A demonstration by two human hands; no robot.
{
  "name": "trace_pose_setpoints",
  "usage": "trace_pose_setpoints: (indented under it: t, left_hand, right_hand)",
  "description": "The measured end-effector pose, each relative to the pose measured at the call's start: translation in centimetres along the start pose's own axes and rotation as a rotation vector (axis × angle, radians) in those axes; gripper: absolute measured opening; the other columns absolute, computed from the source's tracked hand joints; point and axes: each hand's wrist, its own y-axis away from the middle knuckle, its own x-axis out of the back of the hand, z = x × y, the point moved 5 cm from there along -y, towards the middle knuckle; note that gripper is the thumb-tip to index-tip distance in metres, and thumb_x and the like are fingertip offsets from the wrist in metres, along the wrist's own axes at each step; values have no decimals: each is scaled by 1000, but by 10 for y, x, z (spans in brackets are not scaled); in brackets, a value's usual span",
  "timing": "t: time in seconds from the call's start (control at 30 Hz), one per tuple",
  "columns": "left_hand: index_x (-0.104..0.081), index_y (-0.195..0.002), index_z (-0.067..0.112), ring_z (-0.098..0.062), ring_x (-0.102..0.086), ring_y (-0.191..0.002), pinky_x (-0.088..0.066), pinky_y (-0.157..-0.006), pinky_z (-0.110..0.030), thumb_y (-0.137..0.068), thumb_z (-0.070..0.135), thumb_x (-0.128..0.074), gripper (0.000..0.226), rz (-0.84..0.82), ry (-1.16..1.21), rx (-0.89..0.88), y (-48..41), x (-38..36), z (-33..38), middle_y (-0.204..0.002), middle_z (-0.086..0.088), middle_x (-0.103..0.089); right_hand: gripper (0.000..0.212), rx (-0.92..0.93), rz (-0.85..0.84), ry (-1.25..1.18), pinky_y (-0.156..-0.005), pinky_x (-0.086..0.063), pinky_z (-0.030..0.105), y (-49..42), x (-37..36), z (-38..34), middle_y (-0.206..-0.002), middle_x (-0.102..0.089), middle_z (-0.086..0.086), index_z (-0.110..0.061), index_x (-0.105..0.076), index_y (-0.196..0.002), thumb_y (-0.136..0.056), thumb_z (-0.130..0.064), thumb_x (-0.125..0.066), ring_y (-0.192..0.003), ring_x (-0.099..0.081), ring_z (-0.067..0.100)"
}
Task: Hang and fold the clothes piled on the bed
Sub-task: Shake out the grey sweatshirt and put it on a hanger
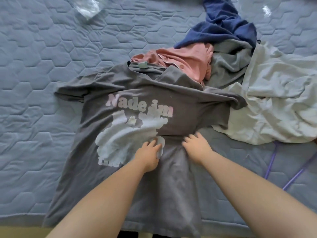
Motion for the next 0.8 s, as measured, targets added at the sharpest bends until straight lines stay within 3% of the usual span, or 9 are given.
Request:
trace_pose_setpoints:
  t: [0.1,0.23,0.3,0.37,0.47,0.53,0.63,0.7,0.8]
  left_hand:
    - [-39,-141,23,-24,-31,-133,-40,-101,-38,-85,20,-59,60,14,-30,-82,1,6,-18,-152,0,-26]
    - [-55,-127,20,-22,-42,-121,-39,-97,-32,-88,13,-48,41,307,-33,-131,2,38,-43,-132,0,-49]
    - [-47,-136,21,-26,-30,-135,-31,-108,-36,-88,13,-47,49,402,-70,-93,0,56,-57,-147,-3,-36]
    - [-21,-150,29,-26,-3,-147,-11,-116,-49,-96,22,-40,58,364,-151,-11,-6,69,-75,-160,-2,-7]
    - [3,-151,37,-28,14,-146,-2,-111,-63,-101,44,-22,57,173,-55,265,-18,76,-129,-160,2,12]
    - [3,-151,35,-30,12,-146,-5,-111,-64,-99,54,-19,60,111,149,552,-15,77,-179,-160,2,12]
    - [-26,-148,20,-34,-16,-141,-24,-109,-54,-99,44,-30,55,186,148,757,-3,99,-220,-155,-9,-18]
    - [-56,-120,10,-35,-42,-117,-42,-92,-45,-92,24,-42,34,508,-59,541,-10,132,-215,-127,-15,-46]
    - [-54,-126,13,-36,-42,-123,-41,-95,-49,-87,24,-42,42,668,-276,30,-32,161,-177,-134,-18,-46]
  right_hand:
    - [23,-288,-99,-87,-93,-40,35,1,4,9,-100,-68,8,-15,-65,-97,-84,-10,-47,-97,-65,26]
    - [18,-252,403,-109,-46,-38,30,-20,57,-10,-54,-52,10,-11,-51,-55,-43,1,-56,-48,-50,28]
    - [30,-166,372,-99,-67,-46,38,-48,68,-27,-93,-62,16,-7,-61,-88,-58,-4,-66,-83,-58,33]
    - [59,-109,168,-56,-110,-27,47,-72,67,-39,-152,-29,15,-13,-36,-143,-87,-20,-54,-137,-29,33]
    - [67,-269,-126,22,-117,2,53,-85,51,-24,-160,8,3,-23,0,-153,-98,-44,-33,-147,3,27]
    - [73,-471,-245,-32,-116,-9,51,-84,40,-12,-161,3,3,-18,-1,-153,-97,-49,-35,-145,-11,30]
    - [55,-448,23,-36,-80,-48,35,-95,67,-23,-117,-60,16,-8,-60,-114,-72,-40,-75,-97,-60,28]
    - [29,-308,337,-13,-54,-43,30,-109,103,-31,-69,-58,10,-11,-60,-69,-50,-16,-81,-60,-55,28]
    - [27,-300,590,-188,-72,-45,42,-134,147,-17,-93,-57,18,-3,-62,-90,-62,-3,-62,-84,-56,38]
